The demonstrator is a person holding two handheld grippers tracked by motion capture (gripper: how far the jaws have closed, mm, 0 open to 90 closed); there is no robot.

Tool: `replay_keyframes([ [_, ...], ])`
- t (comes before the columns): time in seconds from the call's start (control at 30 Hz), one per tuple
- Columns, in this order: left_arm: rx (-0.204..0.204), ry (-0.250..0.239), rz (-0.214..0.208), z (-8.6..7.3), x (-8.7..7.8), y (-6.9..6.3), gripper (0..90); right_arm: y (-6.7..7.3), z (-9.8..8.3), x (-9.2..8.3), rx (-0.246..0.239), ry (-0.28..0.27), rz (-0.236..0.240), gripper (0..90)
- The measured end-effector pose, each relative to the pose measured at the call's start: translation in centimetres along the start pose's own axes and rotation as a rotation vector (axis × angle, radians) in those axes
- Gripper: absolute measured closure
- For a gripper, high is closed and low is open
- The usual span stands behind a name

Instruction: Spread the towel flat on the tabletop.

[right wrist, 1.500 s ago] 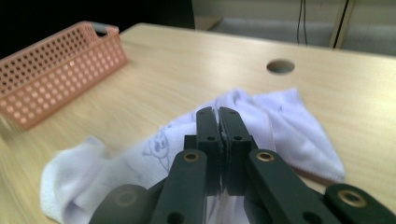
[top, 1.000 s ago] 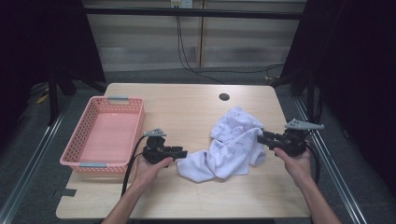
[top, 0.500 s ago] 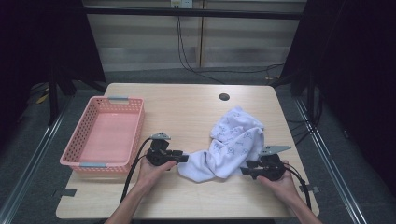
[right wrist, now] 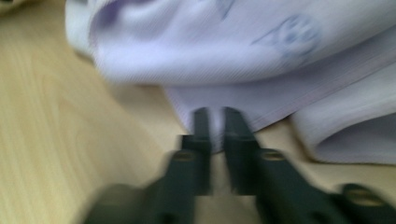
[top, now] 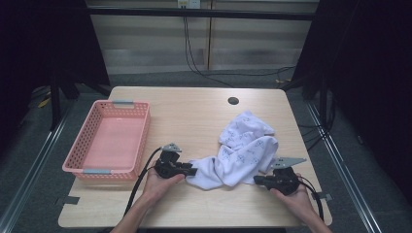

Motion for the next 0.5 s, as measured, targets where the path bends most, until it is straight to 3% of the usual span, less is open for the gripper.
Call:
replay_keyframes([
  [0.1,0.014,0.012,-0.001,-0.1,0.0,-0.1,84.7,-0.4,0.4,-0.1,0.020,-0.030,-0.002,64.6],
  [0.13,0.010,0.005,0.005,-0.1,0.0,-0.2,85.7,-0.4,0.5,0.2,0.022,-0.030,-0.010,59.7],
  [0.33,0.010,-0.047,-0.018,0.2,-1.4,-0.4,86.7,-0.1,1.3,2.4,-0.030,-0.004,-0.012,51.0],
  [0.4,0.010,-0.061,-0.038,0.1,-1.8,-0.6,86.8,0.4,1.2,2.5,-0.065,0.002,-0.046,51.8],
  [0.43,0.003,-0.076,-0.057,0.1,-2.0,-0.7,86.8,0.7,1.0,2.4,-0.095,0.005,-0.067,56.0],
  [0.5,0.011,-0.088,-0.056,0.1,-2.3,-1.1,86.0,1.2,0.7,2.1,-0.125,0.021,-0.084,70.4],
])
Point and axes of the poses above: each handheld gripper's, and its own axes: x roughly forward along the jaws, z roughly out of its top, y roughly to its left, the point moved 3 cm from there along x, roughly forward along the jaws, and after that the axes turned 7 degrees about y, right-handed, at the moved point
